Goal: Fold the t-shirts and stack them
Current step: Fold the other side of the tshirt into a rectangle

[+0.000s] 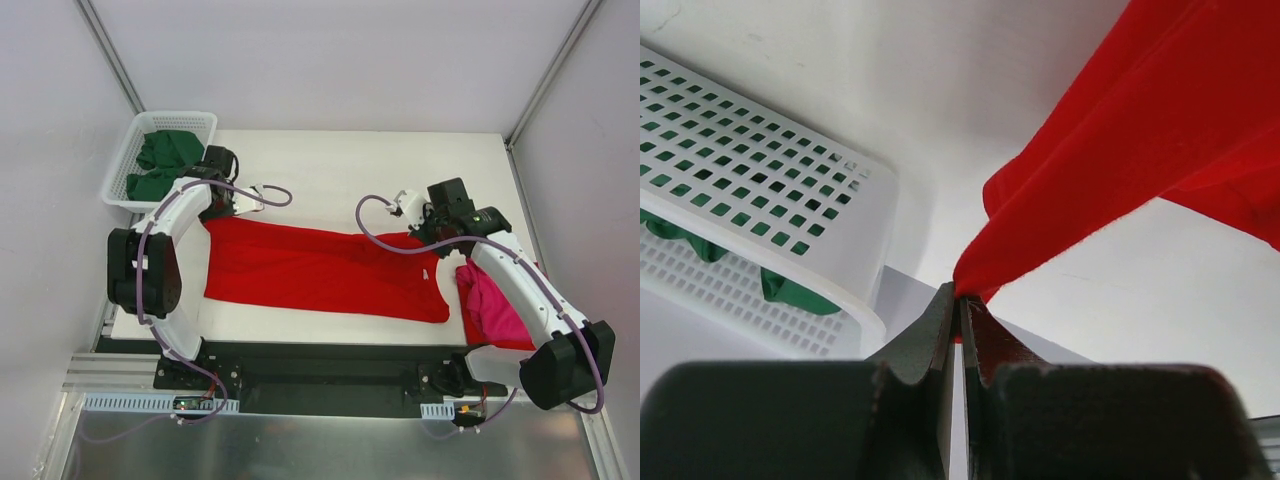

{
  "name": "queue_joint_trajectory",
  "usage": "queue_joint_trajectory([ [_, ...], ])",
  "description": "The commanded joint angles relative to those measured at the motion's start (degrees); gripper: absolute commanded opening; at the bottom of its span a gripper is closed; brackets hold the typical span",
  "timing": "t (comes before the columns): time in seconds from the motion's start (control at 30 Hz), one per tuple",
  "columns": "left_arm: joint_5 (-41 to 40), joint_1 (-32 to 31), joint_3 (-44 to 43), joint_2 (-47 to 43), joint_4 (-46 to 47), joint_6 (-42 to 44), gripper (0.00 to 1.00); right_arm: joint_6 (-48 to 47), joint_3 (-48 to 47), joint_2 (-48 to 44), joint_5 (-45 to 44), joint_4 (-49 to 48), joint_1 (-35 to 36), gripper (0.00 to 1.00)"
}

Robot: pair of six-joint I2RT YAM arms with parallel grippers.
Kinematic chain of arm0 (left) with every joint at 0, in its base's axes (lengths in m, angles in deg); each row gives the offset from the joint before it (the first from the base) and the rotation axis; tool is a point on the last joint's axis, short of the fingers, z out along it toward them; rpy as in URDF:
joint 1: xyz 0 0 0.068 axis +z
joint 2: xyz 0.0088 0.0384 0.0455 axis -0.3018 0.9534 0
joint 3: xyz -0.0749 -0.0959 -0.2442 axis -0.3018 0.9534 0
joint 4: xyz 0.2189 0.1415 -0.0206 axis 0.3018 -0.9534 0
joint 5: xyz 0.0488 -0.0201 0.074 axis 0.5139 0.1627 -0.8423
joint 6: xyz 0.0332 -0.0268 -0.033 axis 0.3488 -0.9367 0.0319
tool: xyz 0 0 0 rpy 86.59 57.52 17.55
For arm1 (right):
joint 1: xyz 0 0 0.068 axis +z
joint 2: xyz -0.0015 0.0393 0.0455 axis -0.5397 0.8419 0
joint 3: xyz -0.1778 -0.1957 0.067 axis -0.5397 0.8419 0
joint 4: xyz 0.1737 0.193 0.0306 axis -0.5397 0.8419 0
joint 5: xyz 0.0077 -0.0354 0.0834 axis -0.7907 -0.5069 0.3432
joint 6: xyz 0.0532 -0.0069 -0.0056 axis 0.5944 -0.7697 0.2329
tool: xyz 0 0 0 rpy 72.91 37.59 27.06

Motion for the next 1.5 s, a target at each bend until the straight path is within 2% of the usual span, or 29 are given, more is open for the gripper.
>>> queue_joint_trajectory([
  [0.0,-1.5,0.9,-2.4,1.5,-0.2,1.8,0.0,-0.2,-0.4,-0.6,-2.6,-0.4,0.1,0.01],
  [0.83,-2.1,1.2,-0.9,0.0,-0.3,2.0,0.0,-2.2,0.8,-0.3,-0.1,6.8,1.2,0.01],
  [1.47,-2.4,1.2,7.1,-2.2,-0.3,0.2,0.0,-3.7,1.6,3.0,-0.2,8.0,1.3,0.01],
])
